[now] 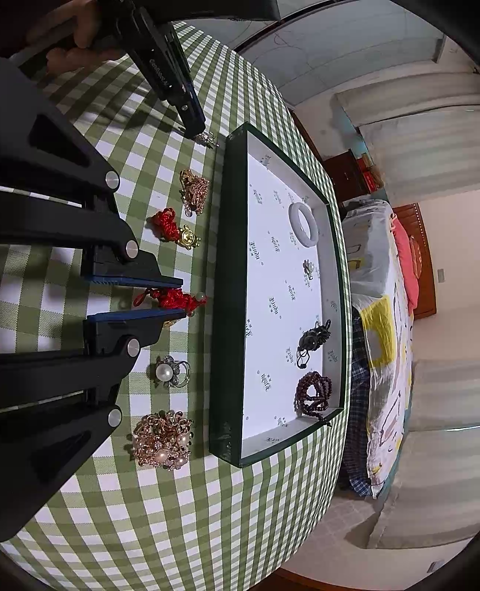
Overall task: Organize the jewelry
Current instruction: 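Carry the silver pendant and red tassel into the green box with both tools, then open both tools to release the pendant and tassel in the box, then close the right tool on the pearl ring while the left tool approaches the gold chain, then grasp the gold chain with the left tool while the right tool holds the pearl ring, then carry the gold chain and pearl ring into the green box with both tools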
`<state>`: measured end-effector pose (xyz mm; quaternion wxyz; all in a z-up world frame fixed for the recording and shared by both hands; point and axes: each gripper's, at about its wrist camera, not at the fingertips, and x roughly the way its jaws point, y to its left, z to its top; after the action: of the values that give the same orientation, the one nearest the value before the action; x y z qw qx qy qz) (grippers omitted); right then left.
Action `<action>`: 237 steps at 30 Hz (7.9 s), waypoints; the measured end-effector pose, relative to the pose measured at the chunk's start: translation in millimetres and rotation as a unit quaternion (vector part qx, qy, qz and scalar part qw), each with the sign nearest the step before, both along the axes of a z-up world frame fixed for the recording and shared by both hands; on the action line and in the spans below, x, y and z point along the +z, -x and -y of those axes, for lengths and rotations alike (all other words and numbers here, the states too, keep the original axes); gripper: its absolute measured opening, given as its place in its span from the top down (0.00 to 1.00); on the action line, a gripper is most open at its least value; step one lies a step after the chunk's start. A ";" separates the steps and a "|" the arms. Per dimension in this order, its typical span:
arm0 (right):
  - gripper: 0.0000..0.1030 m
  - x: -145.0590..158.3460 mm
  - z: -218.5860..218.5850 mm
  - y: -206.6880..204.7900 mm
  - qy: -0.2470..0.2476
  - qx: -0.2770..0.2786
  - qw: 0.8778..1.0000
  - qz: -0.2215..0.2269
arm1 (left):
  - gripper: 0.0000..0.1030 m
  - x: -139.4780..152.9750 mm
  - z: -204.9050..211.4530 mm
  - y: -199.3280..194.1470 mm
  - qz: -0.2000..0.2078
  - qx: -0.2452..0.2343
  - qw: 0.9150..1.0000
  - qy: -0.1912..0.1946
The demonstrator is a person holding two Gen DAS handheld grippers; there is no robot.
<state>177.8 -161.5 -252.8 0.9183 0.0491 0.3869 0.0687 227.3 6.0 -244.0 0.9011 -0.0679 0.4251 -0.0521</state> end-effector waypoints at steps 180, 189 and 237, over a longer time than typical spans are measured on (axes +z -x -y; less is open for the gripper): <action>0.78 9.3 49.1 -6.1 0.016 -0.041 0.999 -0.012 | 0.84 -5.4 73.7 -21.0 -0.010 -0.082 0.997 -0.004; 0.78 7.3 47.1 -6.1 0.020 -0.041 0.999 -0.011 | 0.91 3.5 66.8 -11.2 0.006 -0.081 0.997 -0.002; 0.78 126.4 15.4 -21.8 0.031 -0.002 0.986 0.162 | 0.91 163.0 45.8 -16.3 0.208 -0.087 0.973 0.047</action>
<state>199.6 -176.9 -126.4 0.9701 0.0094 0.2345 0.0613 243.6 -39.8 -81.0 0.9577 -0.0601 0.2294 -0.1631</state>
